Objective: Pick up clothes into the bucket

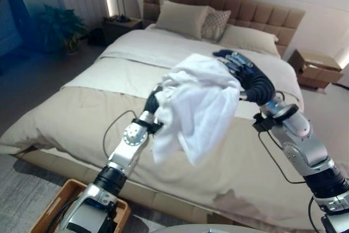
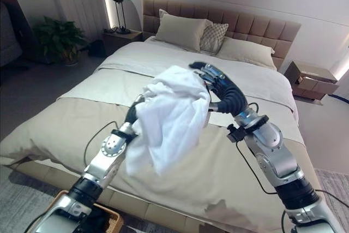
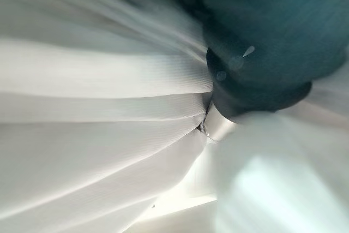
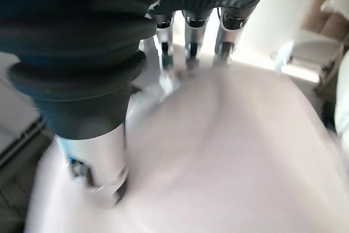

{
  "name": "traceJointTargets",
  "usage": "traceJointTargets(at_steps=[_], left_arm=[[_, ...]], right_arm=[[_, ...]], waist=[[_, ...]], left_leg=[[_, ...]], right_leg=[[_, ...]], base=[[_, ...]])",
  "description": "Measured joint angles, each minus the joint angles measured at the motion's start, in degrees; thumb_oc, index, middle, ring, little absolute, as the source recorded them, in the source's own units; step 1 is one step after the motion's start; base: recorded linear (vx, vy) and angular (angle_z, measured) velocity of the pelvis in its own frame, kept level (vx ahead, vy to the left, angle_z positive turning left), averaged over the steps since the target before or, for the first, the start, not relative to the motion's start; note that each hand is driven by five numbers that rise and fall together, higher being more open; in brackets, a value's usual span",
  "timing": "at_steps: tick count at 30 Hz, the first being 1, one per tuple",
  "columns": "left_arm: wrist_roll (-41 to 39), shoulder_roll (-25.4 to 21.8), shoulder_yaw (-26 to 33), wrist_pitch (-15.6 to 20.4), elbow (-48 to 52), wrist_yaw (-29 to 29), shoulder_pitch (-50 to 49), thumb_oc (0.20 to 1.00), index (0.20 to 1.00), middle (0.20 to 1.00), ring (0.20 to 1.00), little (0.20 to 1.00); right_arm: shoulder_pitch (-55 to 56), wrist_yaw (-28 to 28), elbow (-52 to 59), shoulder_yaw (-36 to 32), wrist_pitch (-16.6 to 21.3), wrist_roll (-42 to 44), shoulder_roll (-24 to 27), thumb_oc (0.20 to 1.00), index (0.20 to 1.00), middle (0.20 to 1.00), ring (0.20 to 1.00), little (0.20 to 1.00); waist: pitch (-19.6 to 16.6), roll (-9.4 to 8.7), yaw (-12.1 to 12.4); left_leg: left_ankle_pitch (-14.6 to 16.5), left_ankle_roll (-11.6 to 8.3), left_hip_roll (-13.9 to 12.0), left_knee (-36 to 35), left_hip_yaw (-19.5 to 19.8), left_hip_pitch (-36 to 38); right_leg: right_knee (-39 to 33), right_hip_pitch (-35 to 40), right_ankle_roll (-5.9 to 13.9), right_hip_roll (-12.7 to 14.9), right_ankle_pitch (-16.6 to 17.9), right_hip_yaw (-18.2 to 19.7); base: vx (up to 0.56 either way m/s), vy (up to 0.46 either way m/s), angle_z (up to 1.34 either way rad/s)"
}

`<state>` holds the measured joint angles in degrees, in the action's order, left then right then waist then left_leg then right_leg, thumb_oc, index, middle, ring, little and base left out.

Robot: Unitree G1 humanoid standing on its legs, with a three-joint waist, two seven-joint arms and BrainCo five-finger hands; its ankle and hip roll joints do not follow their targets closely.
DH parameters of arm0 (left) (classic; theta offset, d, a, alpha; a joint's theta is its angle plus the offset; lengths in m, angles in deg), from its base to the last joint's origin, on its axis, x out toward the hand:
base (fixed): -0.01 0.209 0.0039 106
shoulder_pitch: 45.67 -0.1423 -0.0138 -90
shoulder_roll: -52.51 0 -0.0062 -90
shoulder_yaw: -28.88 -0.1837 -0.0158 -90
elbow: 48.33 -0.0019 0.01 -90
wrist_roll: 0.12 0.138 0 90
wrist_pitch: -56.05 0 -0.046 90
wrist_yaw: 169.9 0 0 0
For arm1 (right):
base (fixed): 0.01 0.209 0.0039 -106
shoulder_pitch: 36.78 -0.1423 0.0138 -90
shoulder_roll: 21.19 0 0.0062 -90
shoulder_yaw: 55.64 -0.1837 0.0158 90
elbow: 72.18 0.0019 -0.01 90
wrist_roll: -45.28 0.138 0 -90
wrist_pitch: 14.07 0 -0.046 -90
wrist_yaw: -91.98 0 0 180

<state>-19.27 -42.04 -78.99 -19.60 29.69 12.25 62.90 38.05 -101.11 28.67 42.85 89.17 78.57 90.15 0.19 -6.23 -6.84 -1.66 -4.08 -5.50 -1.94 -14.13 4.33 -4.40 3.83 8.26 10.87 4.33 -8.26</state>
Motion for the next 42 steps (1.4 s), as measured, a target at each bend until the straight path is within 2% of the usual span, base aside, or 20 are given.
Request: traceJointTargets(at_steps=[3,7,13,17,20,25,28,30,34,37,39,40,42], left_arm=[[0.56,-2.12,2.84,0.00,0.00,1.04,-2.46,0.200,0.200,0.200,0.200,0.200],[7.78,-5.33,3.72,0.00,0.02,1.96,-4.33,0.200,0.200,0.200,0.200,0.200],[14.12,-7.13,11.24,0.94,4.49,4.01,-6.91,0.200,0.200,0.200,0.200,0.200],[18.60,-10.09,12.85,1.54,6.94,4.16,-7.47,0.200,0.200,0.200,0.200,0.200],[23.19,-11.86,13.62,1.72,8.18,4.18,-9.37,0.200,0.200,0.200,0.200,0.200],[25.18,-10.47,15.62,2.41,8.42,4.67,-16.13,0.200,0.200,0.200,0.200,0.200],[24.98,-5.28,19.27,2.76,8.11,6.59,-22.38,0.200,0.200,0.200,0.200,0.200],[24.54,-4.17,19.70,2.80,6.82,7.85,-24.27,0.200,0.200,0.200,0.200,0.200],[23.80,-3.02,20.54,2.84,5.46,9.82,-26.32,0.200,0.200,0.200,0.200,0.200],[22.57,-2.95,21.22,2.83,4.81,11.76,-25.63,0.200,0.200,0.200,0.200,0.200],[22.21,-2.99,21.43,2.83,4.31,12.82,-25.22,0.200,0.200,0.200,0.200,0.200],[22.18,-3.00,21.42,2.74,3.94,13.09,-24.74,0.200,0.200,0.200,0.200,0.200],[22.16,-3.12,21.90,2.68,4.02,13.42,-24.91,0.200,0.200,0.200,0.200,0.200]], right_arm=[[2.18,1.17,-0.50,-2.64,0.23,-0.06,-0.95,1.000,1.000,1.000,1.000,1.000],[5.60,2.58,-5.43,-6.14,0.58,-3.41,-1.83,1.000,1.000,1.000,1.000,1.000],[13.62,6.54,-14.14,-8.27,0.51,-19.48,-2.21,1.000,1.000,1.000,1.000,1.000],[15.01,8.95,-17.93,-8.37,0.26,-28.49,-2.48,1.000,1.000,1.000,1.000,1.000],[16.00,10.15,-18.24,-8.39,0.21,-32.11,-3.41,1.000,1.000,1.000,1.000,1.000],[17.29,12.65,-19.99,-8.39,0.25,-34.32,-7.52,1.000,1.000,1.000,1.000,1.000],[18.91,14.66,-23.13,-8.11,0.29,-35.08,-10.44,1.000,1.000,1.000,1.000,1.000],[19.62,15.01,-25.16,-7.51,0.29,-35.08,-11.27,1.000,1.000,1.000,1.000,1.000],[20.61,15.41,-27.38,-5.04,0.29,-34.94,-12.34,1.000,1.000,1.000,1.000,1.000],[20.39,16.59,-28.77,-2.71,0.41,-34.72,-14.29,1.000,1.000,1.000,1.000,1.000],[19.92,16.63,-29.44,-1.50,0.45,-34.25,-15.20,1.000,1.000,1.000,1.000,1.000],[20.01,16.68,-29.35,-0.87,0.53,-33.58,-15.69,1.000,1.000,1.000,1.000,1.000],[19.76,16.53,-29.30,0.02,0.57,-32.69,-16.28,1.000,1.000,1.000,1.000,1.000]], waist=[[0.00,0.05,0.01],[0.01,0.06,0.25],[0.13,0.24,0.43],[0.45,0.69,0.41],[0.98,1.44,0.68],[1.50,1.98,1.07],[2.49,1.76,1.58],[3.32,1.49,2.17],[4.01,0.54,3.73],[5.72,-0.74,3.69],[7.02,-1.20,5.28],[7.79,-1.57,5.02],[8.61,-2.30,6.32]], left_leg=[[-0.04,0.05,0.08,-0.21,-0.01,0.01],[-0.09,0.13,0.23,-0.61,0.00,0.04],[-0.13,0.10,0.38,-1.01,0.01,0.05],[-0.12,0.10,0.40,-1.11,0.02,0.07],[-0.12,0.10,0.42,-1.16,0.07,0.10],[-0.12,0.09,0.36,-1.19,0.07,0.08],[-0.11,0.09,0.40,-1.08,0.13,0.00],[-0.11,0.09,0.28,-0.97,0.27,-0.25],[-0.31,-0.03,0.15,0.02,2.38,-2.32],[-0.27,-0.12,-0.21,3.22,6.55,-6.23],[-0.35,-0.20,-0.37,3.83,9.05,-8.14],[-0.92,-0.86,-0.37,4.32,11.67,-9.66],[-1.79,-1.36,-0.65,4.18,14.77,-11.25]], right_leg=[[-0.11,-0.01,0.00,0.04,0.00,0.00],[-0.42,0.03,0.00,0.13,0.00,-0.03],[-0.69,0.02,0.11,0.12,-0.07,-0.11],[-0.70,0.03,0.23,0.13,-0.16,-0.14],[-0.70,0.09,0.28,0.16,-0.20,-0.18],[-0.70,0.00,0.34,0.09,-0.26,-0.19],[-0.70,0.01,0.37,0.15,-0.31,-0.26],[-0.70,-0.01,0.39,0.16,-0.33,-0.40],[-0.56,0.01,0.55,0.12,-0.48,-2.32],[2.17,-1.11,0.43,0.03,-2.02,-5.59],[4.05,-1.82,0.30,-0.12,-3.27,-7.90],[4.44,-1.61,0.30,-0.35,-3.70,-10.40],[4.25,-1.05,0.10,-0.81,-4.24,-13.79]], base=[[0.00,0.000,0.00],[0.00,0.000,0.00],[0.00,0.000,0.00],[0.00,0.000,0.00],[0.00,0.000,0.00],[-0.01,0.001,0.00],[-0.02,0.001,0.02],[-0.02,-0.006,0.04],[-0.10,-0.033,0.28],[-0.13,-0.077,0.62],[-0.10,-0.120,0.68],[-0.05,-0.074,0.77],[-0.05,-0.102,0.85]])
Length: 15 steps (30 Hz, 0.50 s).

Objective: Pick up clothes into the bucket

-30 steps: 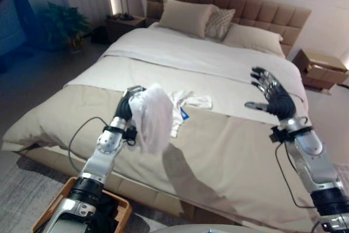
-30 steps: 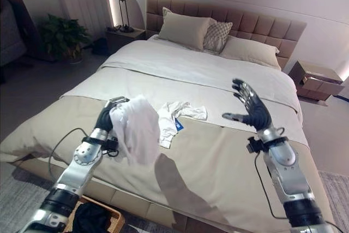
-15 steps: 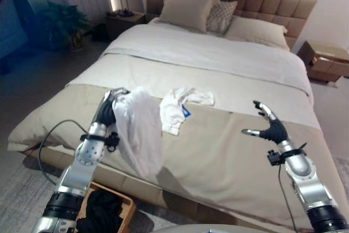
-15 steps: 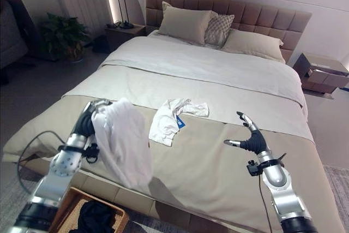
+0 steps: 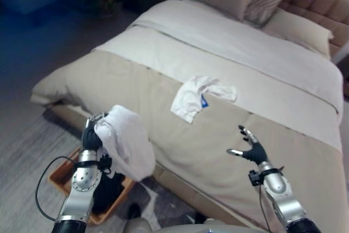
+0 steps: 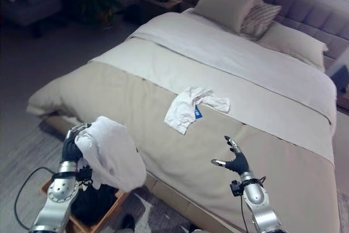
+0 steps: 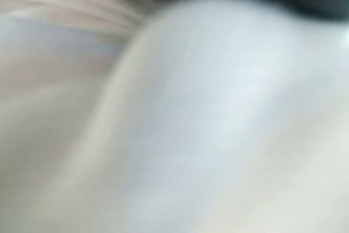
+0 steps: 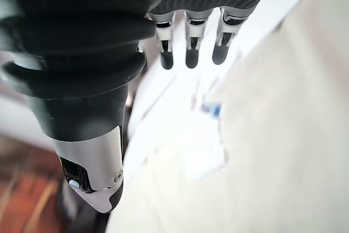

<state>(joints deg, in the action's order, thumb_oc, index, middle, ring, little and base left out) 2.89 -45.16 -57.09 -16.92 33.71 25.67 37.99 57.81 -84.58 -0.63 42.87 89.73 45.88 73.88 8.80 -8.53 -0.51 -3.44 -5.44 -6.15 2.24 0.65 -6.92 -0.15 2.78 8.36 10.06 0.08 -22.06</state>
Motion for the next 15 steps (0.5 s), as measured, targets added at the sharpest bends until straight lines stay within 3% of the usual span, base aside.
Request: traceJointTargets(at_steps=[3,4,5,6,7,8,9,11,13,14,15], left_arm=[[-0.03,-0.11,1.87,-0.34,0.00,0.43,-0.43,0.200,0.200,0.200,0.200,0.200],[-0.01,-0.29,1.08,-0.57,-1.24,0.57,2.27,0.200,0.200,0.200,0.200,0.200],[-0.03,-0.28,0.77,-0.78,-1.45,0.57,3.48,0.200,0.200,0.200,0.200,0.200],[-0.34,-0.35,-0.58,-1.21,-3.16,0.76,6.59,0.200,0.200,0.200,0.200,0.200],[-1.21,-0.58,-2.14,-0.98,-3.03,1.11,7.13,0.200,0.200,0.200,0.200,0.200],[-1.73,-0.35,-2.83,-0.98,-2.97,1.17,6.77,0.200,0.200,0.200,0.200,0.200],[-2.16,0.30,-4.82,-1.41,-3.90,1.02,8.01,0.200,0.200,0.200,0.200,0.200],[-2.56,0.19,-5.55,-1.30,-3.95,0.85,7.79,0.200,0.200,0.200,0.200,0.200],[-2.63,-0.27,-6.36,-1.56,-4.66,0.52,9.10,0.200,0.200,0.200,0.200,0.200],[-2.65,-0.43,-6.48,-1.57,-5.54,0.75,10.18,0.200,0.200,0.200,0.200,0.200],[-2.65,-0.27,-6.47,-1.56,-5.79,0.91,10.73,0.200,0.200,0.200,0.200,0.200]], right_arm=[[-1.48,-0.38,-0.15,1.49,0.09,0.91,-0.49,1.000,1.000,1.000,1.000,1.000],[-1.97,-0.22,0.21,1.11,0.58,1.42,0.17,1.000,1.000,1.000,1.000,1.000],[-1.96,-0.14,0.39,0.88,0.64,1.50,0.54,1.000,1.000,1.000,1.000,1.000],[-1.73,0.17,0.51,0.29,0.64,2.06,0.36,1.000,1.000,1.000,1.000,1.000],[-2.32,0.77,0.73,-0.13,0.89,2.38,0.31,1.000,1.000,1.000,1.000,1.000],[-2.92,0.92,0.79,-0.37,0.92,2.38,0.54,1.000,1.000,1.000,1.000,1.000],[-3.95,1.98,0.64,-1.86,0.90,2.68,-0.03,1.000,1.000,1.000,1.000,1.000],[-3.17,2.45,0.71,-1.87,0.76,2.92,-0.89,1.000,1.000,1.000,1.000,1.000],[-1.51,2.64,0.99,-1.94,0.54,2.90,-0.83,1.000,1.000,1.000,1.000,1.000],[-1.15,2.65,1.44,-1.43,0.45,2.89,-1.06,1.000,1.000,1.000,1.000,1.000],[-0.98,2.61,1.79,-0.84,0.48,2.89,-1.05,1.000,1.000,1.000,1.000,1.000]], waist=[[0.25,-0.68,1.47],[0.67,-0.56,-0.15],[0.78,-0.47,-1.18],[0.75,-1.73,-2.89],[0.84,-1.77,-2.81],[0.78,-0.63,-2.43],[1.81,0.42,-4.27],[1.74,0.29,-4.49],[1.84,0.34,-5.89],[2.32,1.57,-6.56],[2.36,1.71,-6.64]], left_leg=[[-0.94,-0.81,-0.74,-0.40,2.52,-1.48],[-1.74,-0.17,-0.63,-0.56,1.61,-4.21],[-0.76,1.45,-0.83,-0.57,-1.18,-5.14],[1.47,4.97,-1.61,-0.29,-9.60,-5.11],[1.08,4.71,-1.21,3.00,-10.01,-4.62],[1.10,4.11,-1.46,3.49,-9.83,-3.73],[1.49,2.56,0.81,3.05,-9.41,-2.48],[1.48,3.19,2.13,3.38,-9.68,-1.39],[2.82,5.41,4.61,4.39,-9.13,-0.12],[3.55,5.92,4.54,3.98,-8.47,1.09],[4.15,5.64,4.25,3.49,-8.32,1.55]], right_leg=[[-0.15,0.04,-0.26,-1.29,-0.36,-2.37],[0.56,0.63,-0.15,-0.68,-0.87,-5.96],[0.86,0.80,-0.41,-0.40,-1.03,-8.16],[2.92,0.01,-0.93,2.09,-1.39,-10.70],[6.09,-2.41,-1.00,4.06,-2.41,-9.10],[6.97,-2.19,-0.75,4.47,-2.29,-8.13],[11.17,-2.48,-0.58,7.36,-1.66,-8.59],[15.39,-3.66,-0.83,10.37,-0.96,-7.21],[21.84,-4.74,-2.67,13.37,0.72,-2.45],[26.10,-8.32,-1.28,12.60,-1.60,6.26],[24.60,-9.16,0.33,11.59,-2.65,9.17]], base=[[-0.08,-0.010,0.61],[-0.10,0.157,1.13],[-0.06,0.222,1.58],[-0.05,0.356,1.04],[0.02,0.324,0.50],[0.07,0.325,0.26],[0.07,0.212,0.21],[0.08,0.192,0.18],[0.04,-0.012,0.28],[0.05,-0.067,0.23],[0.10,-0.105,0.00]])
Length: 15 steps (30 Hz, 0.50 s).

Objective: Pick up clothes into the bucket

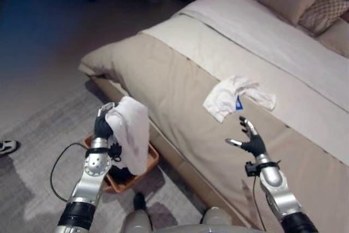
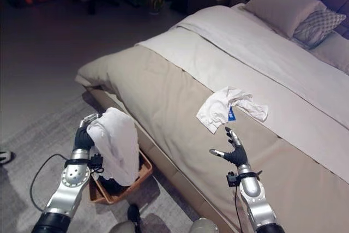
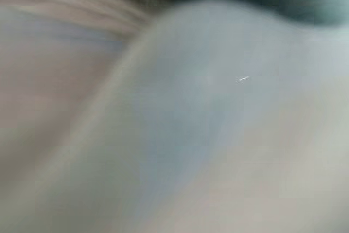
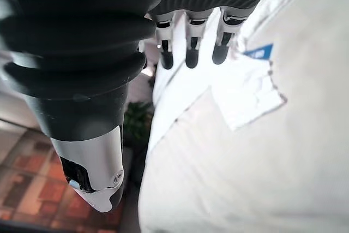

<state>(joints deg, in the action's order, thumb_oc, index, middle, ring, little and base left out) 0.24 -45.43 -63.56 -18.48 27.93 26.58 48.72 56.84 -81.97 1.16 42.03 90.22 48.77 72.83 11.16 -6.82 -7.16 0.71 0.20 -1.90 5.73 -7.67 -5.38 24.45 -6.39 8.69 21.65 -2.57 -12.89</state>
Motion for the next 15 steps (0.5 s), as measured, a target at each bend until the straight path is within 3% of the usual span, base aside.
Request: traceJointTargets(at_steps=[2,3,6,7,8,11,13,15], left_arm=[[-0.04,-1.11,0.96,0.19,-1.12,1.15,0.93,0.200,0.200,0.200,0.200,0.200],[-0.04,-1.35,0.99,0.17,-1.34,1.31,1.00,0.200,0.200,0.200,0.200,0.200],[-0.03,-1.20,-0.02,0.03,-1.43,1.54,1.04,0.200,0.200,0.200,0.200,0.200],[-0.04,-1.05,-0.77,0.01,-1.68,1.59,1.59,0.200,0.200,0.200,0.200,0.200],[-0.04,-0.92,-1.35,0.08,-1.51,1.65,2.15,0.200,0.200,0.200,0.200,0.200],[-0.86,0.30,-1.51,0.10,-1.65,2.33,1.65,0.200,0.200,0.200,0.200,0.200],[-1.40,0.27,-1.43,0.15,-1.70,2.40,0.63,0.200,0.200,0.200,0.200,0.200],[-1.37,0.65,-1.85,0.19,-1.77,2.75,0.96,0.200,0.200,0.200,0.200,0.200]], right_arm=[[-0.39,-0.51,1.28,1.61,0.03,0.01,-0.28,1.000,1.000,1.000,1.000,1.000],[-0.20,-0.54,1.86,1.63,0.04,0.01,-0.25,1.000,1.000,1.000,1.000,1.000],[2.54,-1.05,3.34,1.32,0.17,0.29,-0.17,1.000,1.000,1.000,1.000,1.000],[3.57,-1.26,3.43,1.11,0.17,0.77,-0.14,1.000,1.000,1.000,1.000,1.000],[4.86,-1.68,3.58,1.12,0.17,1.30,0.14,1.000,1.000,1.000,1.000,1.000],[3.18,-1.77,2.58,1.08,0.15,1.82,1.47,1.000,1.000,1.000,1.000,1.000],[2.40,-1.59,2.55,-0.15,0.41,2.02,1.34,1.000,1.000,1.000,1.000,1.000],[1.51,-0.43,2.37,-1.87,0.67,3.07,1.72,1.000,1.000,1.000,1.000,1.000]], waist=[[-0.43,-0.39,0.04],[-0.56,-0.58,-0.22],[-1.40,-2.09,-0.55],[-1.20,-1.78,-1.25],[-1.55,-2.75,-1.43],[0.55,-0.02,-1.23],[1.93,0.20,-1.83],[2.83,1.17,-2.70]], left_leg=[[-0.72,-0.07,-0.08,-1.83,-0.25,0.72],[-1.01,-0.03,0.20,-2.24,0.14,0.72],[-2.58,-1.42,1.54,-2.72,1.78,0.64],[-2.12,-2.47,1.33,-1.14,2.73,-0.61],[-0.61,-3.65,1.30,3.25,4.11,-3.47],[2.76,-4.42,-2.70,11.11,5.29,-8.19],[3.25,-4.84,-4.64,12.22,7.10,-8.37],[3.29,-5.15,-7.04,11.82,6.33,-8.62]], right_leg=[[-9.80,-1.04,3.19,-4.17,-0.55,5.47],[-11.37,-0.81,3.42,-5.09,-0.40,6.51],[-19.67,2.53,2.08,-7.26,2.05,5.28],[-20.37,3.55,1.66,-8.12,2.11,4.47],[-20.86,4.51,-0.18,-8.77,2.22,2.77],[-18.36,2.75,-0.87,-11.64,1.69,2.17],[-16.51,1.64,-1.73,-11.94,1.17,3.12],[-14.31,-1.06,-2.03,-11.63,0.18,3.64]], base=[[0.11,-0.101,-0.13],[0.07,-0.111,0.09],[0.00,-0.241,0.35],[-0.08,-0.173,0.87],[-0.09,-0.033,0.69],[-0.09,0.117,0.17],[-0.14,0.189,-0.18],[-0.14,0.118,-0.15]])
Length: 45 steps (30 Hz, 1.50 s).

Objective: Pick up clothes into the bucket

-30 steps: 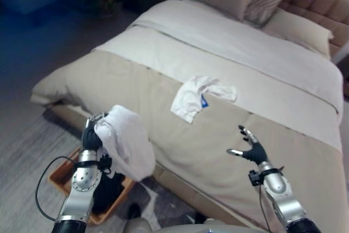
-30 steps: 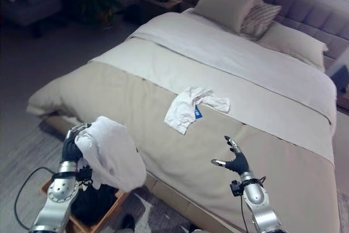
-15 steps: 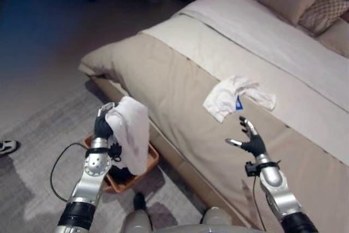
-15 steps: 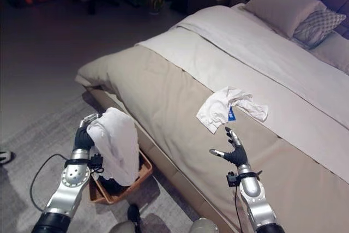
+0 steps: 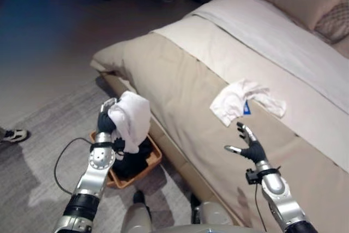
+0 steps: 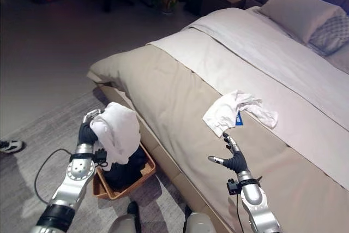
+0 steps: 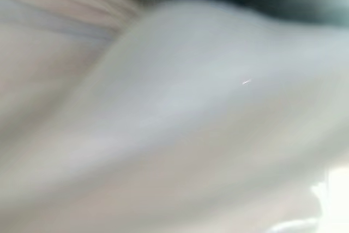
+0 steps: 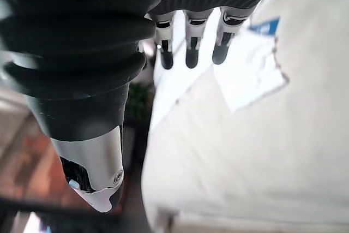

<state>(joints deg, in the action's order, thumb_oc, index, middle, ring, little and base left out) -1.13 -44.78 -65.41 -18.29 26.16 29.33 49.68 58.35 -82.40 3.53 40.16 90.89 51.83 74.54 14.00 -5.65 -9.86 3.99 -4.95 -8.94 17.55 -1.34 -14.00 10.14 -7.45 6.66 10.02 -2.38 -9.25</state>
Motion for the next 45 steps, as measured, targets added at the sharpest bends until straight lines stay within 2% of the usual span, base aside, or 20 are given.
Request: traceJointTargets(at_steps=[1,3,4,5,6,11,16,18,21,27,29,30,34,35,45], left_arm=[[0.04,-0.23,-0.22,0.35,-0.42,0.60,0.84,0.200,0.200,0.200,0.200,0.200],[0.21,-0.73,0.37,0.35,-1.54,1.69,2.05,0.200,0.200,0.200,0.200,0.200],[0.23,-0.88,0.93,0.34,-1.68,2.31,2.12,0.200,0.200,0.200,0.200,0.200],[0.26,-1.40,1.28,0.39,-1.86,3.70,2.43,0.200,0.200,0.200,0.200,0.200],[0.25,-1.74,1.98,0.42,-2.27,5.22,3.32,0.200,0.200,0.200,0.200,0.200],[0.28,-2.25,3.55,0.36,-3.57,9.39,5.77,0.200,0.200,0.200,0.200,0.200],[0.29,-3.07,3.77,0.55,-3.52,11.48,8.68,0.200,0.200,0.200,0.200,0.200],[0.28,-3.17,4.94,0.59,-3.53,12.44,10.16,0.200,0.200,0.200,0.200,0.200],[0.27,-3.51,7.16,0.57,-3.40,14.28,10.88,0.200,0.200,0.200,0.200,0.200],[0.17,-11.05,8.28,-0.11,-4.10,17.23,16.08,0.200,0.200,0.200,0.200,0.200],[-0.01,-12.46,8.26,-0.11,-5.11,18.27,19.09,0.200,0.200,0.200,0.200,0.200],[-0.50,-13.28,7.85,-0.19,-7.82,18.46,22.04,0.200,0.200,0.200,0.200,0.200],[-2.61,-14.80,7.61,-0.62,-10.36,19.30,26.79,0.200,0.200,0.200,0.200,0.200],[-2.84,-15.62,7.55,-0.69,-10.70,19.45,28.03,0.200,0.200,0.200,0.200,0.200],[-4.79,-16.81,5.56,-0.85,-11.87,21.39,32.95,0.200,0.200,0.200,0.200,0.200]], right_arm=[[-1.76,0.61,-1.36,-0.91,0.00,1.07,-0.19,1.000,1.000,1.000,1.000,1.000],[-2.59,0.86,-2.00,0.66,0.00,1.35,-0.57,1.000,1.000,1.000,1.000,1.000],[-2.71,0.85,-1.96,1.50,0.03,1.36,-0.73,1.000,1.000,1.000,1.000,1.000],[-2.77,0.95,-2.21,2.14,0.29,1.37,-1.50,1.000,1.000,1.000,1.000,1.000],[-3.64,1.25,-2.35,3.13,0.42,1.40,-1.64,1.000,1.000,1.000,1.000,1.000],[-6.05,1.63,-2.03,3.83,0.67,1.77,-1.44,1.000,1.000,1.000,1.000,1.000],[-9.17,2.52,-1.78,3.94,1.16,2.10,-1.14,1.000,1.000,1.000,1.000,1.000],[-10.17,2.64,-1.65,4.01,1.63,2.13,-1.04,1.000,1.000,1.000,1.000,1.000],[-10.40,3.03,-1.43,4.26,1.89,2.15,-0.96,1.000,1.000,1.000,1.000,1.000],[-11.16,3.86,-0.50,4.77,2.30,3.14,-0.33,1.000,1.000,1.000,1.000,1.000],[-11.59,4.29,-0.55,5.88,2.31,3.14,-0.22,1.000,1.000,1.000,1.000,1.000],[-11.79,4.51,-0.38,6.86,2.34,3.13,-0.09,1.000,1.000,1.000,1.000,1.000],[-11.91,4.80,0.43,7.45,2.66,3.12,0.09,1.000,1.000,1.000,1.000,1.000],[-11.90,4.86,0.44,7.38,2.69,3.13,-0.05,1.000,1.000,1.000,1.000,1.000],[-12.36,5.02,0.90,7.36,3.03,3.18,0.49,1.000,1.000,1.000,1.000,1.000]], waist=[[0.51,-0.34,-0.23],[2.07,-2.34,0.03],[2.50,-2.92,0.03],[3.61,-3.71,-0.09],[5.07,-4.67,0.87],[9.12,-4.29,1.41],[12.20,-4.12,1.63],[13.44,-4.21,1.53],[13.69,-4.12,1.44],[13.74,-4.11,1.40],[13.74,-4.10,1.33],[13.70,-4.14,1.38],[13.61,-4.21,1.19],[13.59,-4.25,1.13],[13.54,-4.33,0.84]], left_leg=[[0.08,-0.65,0.62,-0.87,-1.70,-1.21],[-0.59,-0.57,1.71,0.10,-4.80,-3.41],[-0.44,-0.49,1.86,1.04,-5.07,-4.42],[-0.26,-0.28,1.98,3.28,-6.22,-6.08],[1.21,0.55,1.60,5.05,-6.75,-7.72],[2.38,0.93,0.92,10.07,-6.36,-14.42],[2.90,0.67,-0.14,14.58,-4.65,-20.10],[3.62,0.87,-0.28,17.09,-3.49,-23.39],[3.60,0.89,-0.62,18.05,-2.21,-26.63],[1.53,1.25,-0.91,15.99,-1.07,-31.03],[1.34,0.58,-0.88,15.54,-0.30,-31.79],[0.31,0.36,-0.88,14.91,0.04,-31.83],[0.08,-0.01,-1.03,13.36,0.72,-32.56],[-1.28,-0.33,-1.05,13.01,0.84,-33.09],[-0.98,-0.49,-1.50,13.30,1.58,-35.22]], right_leg=[[2.25,-3.42,0.56,1.45,-0.43,1.60],[2.28,-6.93,1.46,2.96,1.13,4.18],[1.86,-7.70,1.47,3.42,1.50,4.42],[1.91,-9.74,1.71,3.95,2.49,4.53],[2.60,-11.11,2.09,4.09,2.80,5.14],[6.18,-17.05,2.53,4.03,3.36,5.75],[13.00,-22.88,2.10,3.50,1.55,5.57],[16.90,-26.37,1.66,3.65,-0.29,5.37],[19.12,-29.61,1.15,3.47,-1.13,4.51],[19.47,-33.99,0.97,3.05,-1.08,2.82],[19.48,-34.49,0.68,2.97,-1.53,2.09],[19.33,-34.31,0.75,2.82,-1.10,1.68],[18.06,-34.66,0.17,2.62,-1.53,0.47],[17.70,-35.05,0.57,2.29,-0.49,0.39],[17.27,-36.28,0.32,1.89,-0.66,-0.71]], base=[[-0.12,0.064,-0.31],[-0.18,0.085,-0.52],[-0.24,0.102,-0.47],[-0.22,0.096,-0.44],[-0.15,0.049,-0.37],[-0.13,0.015,-0.07],[-0.06,-0.011,0.08],[-0.04,-0.024,0.15],[-0.05,-0.037,0.12],[-0.01,-0.035,0.10],[0.06,-0.033,0.12],[0.01,-0.030,0.12],[0.02,-0.011,0.08],[0.00,0.000,0.00],[0.02,-0.011,0.02]])
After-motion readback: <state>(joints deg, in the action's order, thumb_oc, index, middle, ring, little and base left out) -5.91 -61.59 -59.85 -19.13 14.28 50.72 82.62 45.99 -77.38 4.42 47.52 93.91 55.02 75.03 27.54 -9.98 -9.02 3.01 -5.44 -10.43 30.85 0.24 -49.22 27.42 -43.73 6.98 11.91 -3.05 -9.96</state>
